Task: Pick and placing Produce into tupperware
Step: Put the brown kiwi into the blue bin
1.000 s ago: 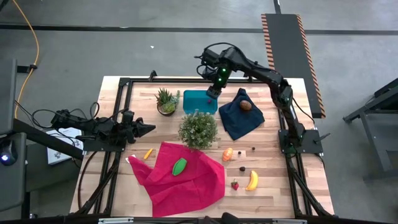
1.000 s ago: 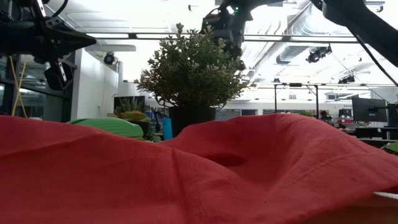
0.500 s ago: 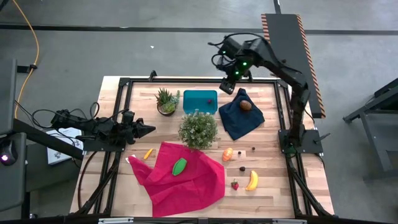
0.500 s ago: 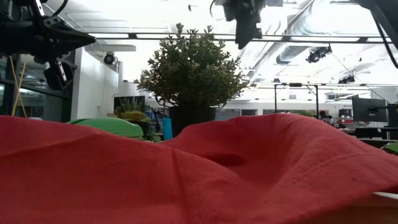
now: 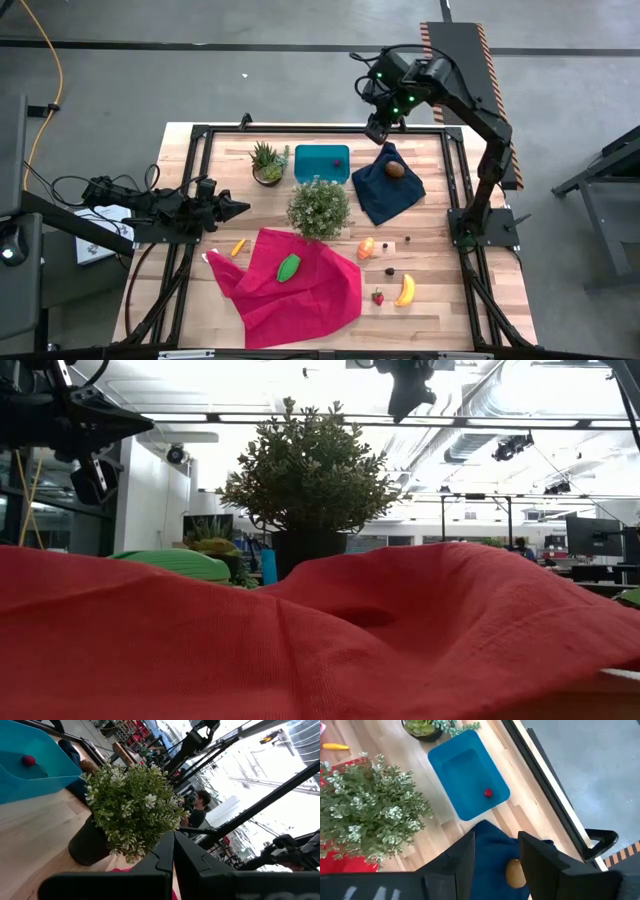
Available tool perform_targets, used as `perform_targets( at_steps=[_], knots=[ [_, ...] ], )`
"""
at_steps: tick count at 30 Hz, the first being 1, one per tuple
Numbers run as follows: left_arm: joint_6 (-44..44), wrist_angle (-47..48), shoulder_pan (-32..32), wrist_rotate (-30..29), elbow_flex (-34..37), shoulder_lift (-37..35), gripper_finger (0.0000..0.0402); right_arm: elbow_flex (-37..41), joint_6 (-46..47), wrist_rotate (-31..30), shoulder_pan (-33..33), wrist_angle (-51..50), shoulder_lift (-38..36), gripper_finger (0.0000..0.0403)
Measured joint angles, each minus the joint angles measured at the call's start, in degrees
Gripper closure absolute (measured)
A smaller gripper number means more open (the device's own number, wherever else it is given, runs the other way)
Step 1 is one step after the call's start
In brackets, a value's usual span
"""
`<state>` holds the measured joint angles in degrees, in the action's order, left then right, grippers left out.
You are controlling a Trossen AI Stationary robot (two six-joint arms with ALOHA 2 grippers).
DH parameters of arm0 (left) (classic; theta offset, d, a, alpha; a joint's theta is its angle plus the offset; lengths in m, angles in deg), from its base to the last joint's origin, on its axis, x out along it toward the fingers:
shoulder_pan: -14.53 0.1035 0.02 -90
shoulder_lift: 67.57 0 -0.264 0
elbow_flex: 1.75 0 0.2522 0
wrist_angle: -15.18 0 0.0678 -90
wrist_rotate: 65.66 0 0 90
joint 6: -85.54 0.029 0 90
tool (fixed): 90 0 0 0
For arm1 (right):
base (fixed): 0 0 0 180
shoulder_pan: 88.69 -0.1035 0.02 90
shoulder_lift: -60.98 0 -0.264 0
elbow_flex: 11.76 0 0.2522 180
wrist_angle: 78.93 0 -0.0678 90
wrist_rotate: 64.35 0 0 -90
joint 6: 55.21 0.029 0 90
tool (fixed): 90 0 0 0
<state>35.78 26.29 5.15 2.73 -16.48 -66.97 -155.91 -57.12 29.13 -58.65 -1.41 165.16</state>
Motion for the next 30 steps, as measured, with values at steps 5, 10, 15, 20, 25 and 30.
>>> perform_targets(
  at_steps=[5, 10, 15, 20, 25, 30],
  knots=[
    [0.0, 0.0, 0.0, 0.0, 0.0, 0.0, 0.0401, 7.4, 0.2, 0.1, 0.0, 6.1, -2.2, 0.0263],
    [0.0, 0.0, 0.0, 0.0, 0.0, 0.0, 0.0401, 29.1, 1.8, 0.6, 0.2, 20.1, -11.0, 0.0263],
    [0.0, 0.0, 0.0, 0.0, 0.0, 0.0, 0.0401, 48.6, 4.7, 1.3, 2.7, 28.7, -21.6, 0.0263],
    [0.1, 0.0, 0.0, -0.1, 0.0, 0.0, 0.0401, 58.8, 5.0, 1.2, 6.8, 28.4, -28.1, 0.0263],
    [1.3, -0.1, 0.0, -3.3, 0.0, 0.0, 0.0401, 63.0, 1.9, 1.3, 10.5, 26.8, -30.5, 0.0263],
    [0.0, -0.2, 0.0, -6.4, 0.0, 0.0, 0.0401, 63.1, -2.2, 0.6, 12.9, 28.7, -29.1, 0.0263]
  ],
)
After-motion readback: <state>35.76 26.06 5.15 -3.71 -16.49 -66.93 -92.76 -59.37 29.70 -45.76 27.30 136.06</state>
